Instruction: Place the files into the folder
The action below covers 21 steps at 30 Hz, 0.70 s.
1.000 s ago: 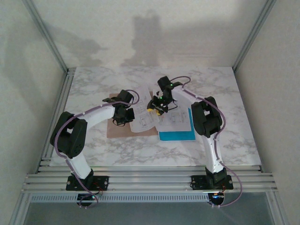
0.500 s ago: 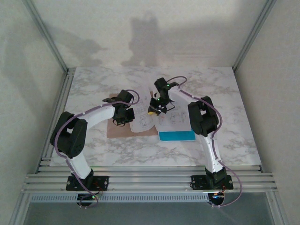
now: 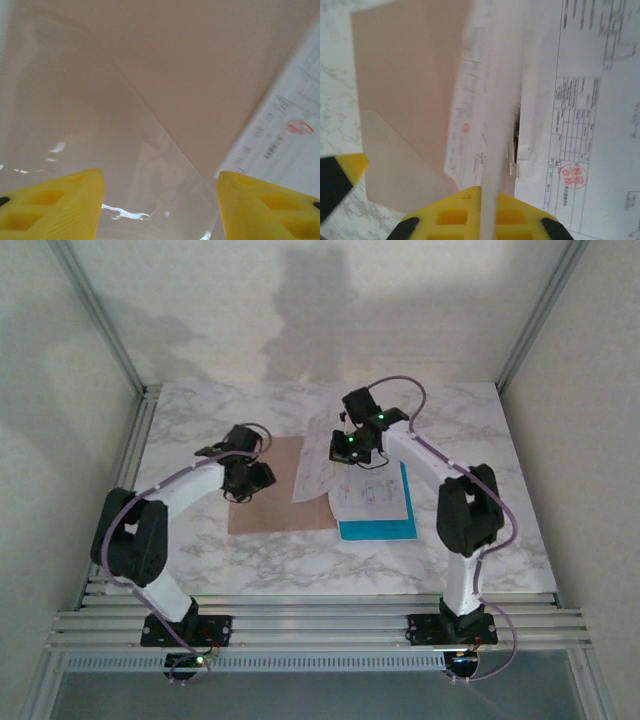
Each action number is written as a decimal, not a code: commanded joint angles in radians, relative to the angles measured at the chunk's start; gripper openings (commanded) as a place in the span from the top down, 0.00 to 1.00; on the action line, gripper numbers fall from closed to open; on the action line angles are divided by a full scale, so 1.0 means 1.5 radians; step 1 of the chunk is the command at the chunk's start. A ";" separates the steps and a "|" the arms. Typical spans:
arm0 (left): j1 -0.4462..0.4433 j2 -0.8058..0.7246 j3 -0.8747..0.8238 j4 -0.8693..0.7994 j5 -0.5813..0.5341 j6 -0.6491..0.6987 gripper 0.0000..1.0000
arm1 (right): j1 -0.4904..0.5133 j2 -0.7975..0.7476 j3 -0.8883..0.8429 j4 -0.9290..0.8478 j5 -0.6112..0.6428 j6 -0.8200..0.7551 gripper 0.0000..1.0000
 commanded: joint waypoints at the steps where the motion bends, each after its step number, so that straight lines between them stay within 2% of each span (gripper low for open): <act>1: 0.053 -0.043 -0.042 -0.003 0.019 -0.063 0.38 | 0.008 -0.049 -0.057 0.069 0.054 -0.059 1.00; 6: 0.126 -0.098 -0.121 0.028 0.061 -0.126 0.30 | 0.010 -0.103 -0.121 0.157 0.049 -0.120 1.00; 10: 0.175 -0.141 -0.194 0.081 0.112 -0.181 0.26 | 0.013 -0.125 -0.168 0.222 0.008 -0.179 1.00; 21: 0.187 -0.138 -0.222 0.131 0.171 -0.237 0.21 | 0.025 -0.150 -0.235 0.293 -0.093 -0.282 1.00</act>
